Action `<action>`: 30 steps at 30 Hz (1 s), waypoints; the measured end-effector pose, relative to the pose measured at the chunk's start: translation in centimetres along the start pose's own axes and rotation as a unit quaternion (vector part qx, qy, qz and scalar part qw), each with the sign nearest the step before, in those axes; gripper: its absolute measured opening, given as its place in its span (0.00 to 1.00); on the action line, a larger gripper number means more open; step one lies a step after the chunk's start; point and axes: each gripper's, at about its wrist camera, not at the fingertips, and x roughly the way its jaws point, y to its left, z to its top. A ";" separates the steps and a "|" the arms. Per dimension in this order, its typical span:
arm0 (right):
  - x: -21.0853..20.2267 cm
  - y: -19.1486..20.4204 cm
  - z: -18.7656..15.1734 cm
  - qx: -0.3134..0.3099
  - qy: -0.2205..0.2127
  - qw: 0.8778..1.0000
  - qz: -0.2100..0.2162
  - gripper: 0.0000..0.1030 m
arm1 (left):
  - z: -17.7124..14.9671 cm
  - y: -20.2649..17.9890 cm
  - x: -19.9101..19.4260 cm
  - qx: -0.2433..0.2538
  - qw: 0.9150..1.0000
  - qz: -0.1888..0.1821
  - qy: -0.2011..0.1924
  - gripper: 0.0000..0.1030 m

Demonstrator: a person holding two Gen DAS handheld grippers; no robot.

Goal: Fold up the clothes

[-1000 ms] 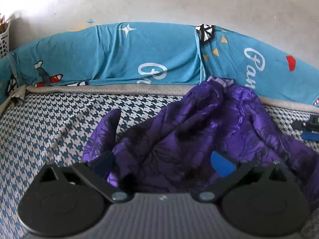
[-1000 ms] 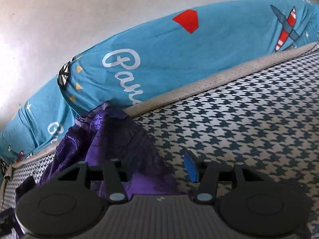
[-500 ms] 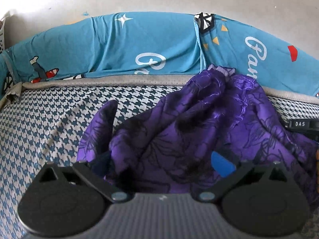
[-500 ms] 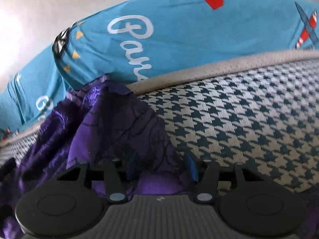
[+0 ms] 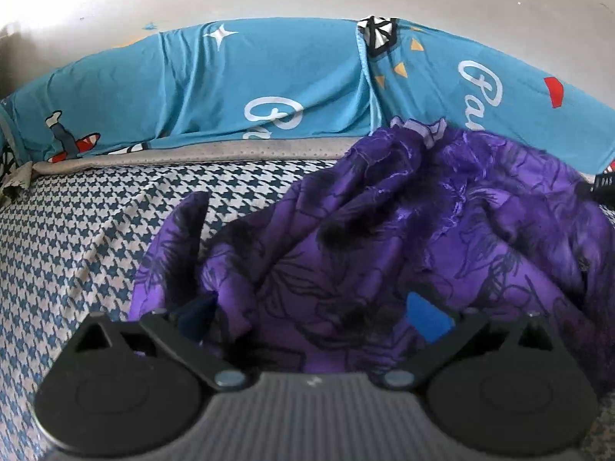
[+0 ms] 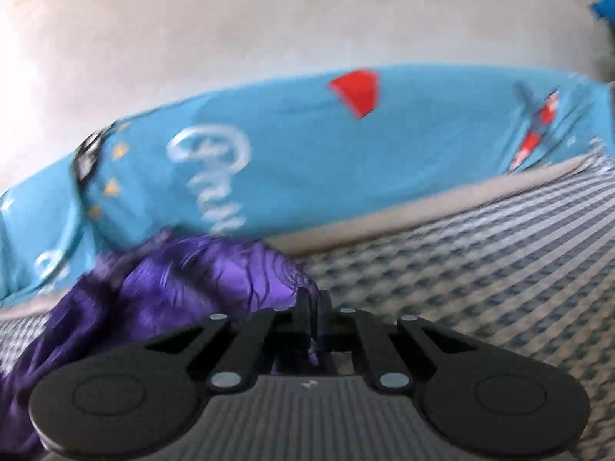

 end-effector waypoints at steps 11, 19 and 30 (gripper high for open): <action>2.5 -1.5 1.3 0.001 -0.008 0.997 -0.070 0.05 | 0.0 -1.6 0.2 0.029 1.000 -0.007 0.007 1.00; 1.9 -2.0 1.4 0.046 0.017 0.998 -0.044 0.29 | 0.2 -1.4 -0.1 0.020 1.000 -0.015 0.010 1.00; -4.5 -1.9 1.2 0.029 0.020 0.999 0.001 0.32 | 0.5 -1.6 -0.7 0.023 1.000 -0.009 -0.008 1.00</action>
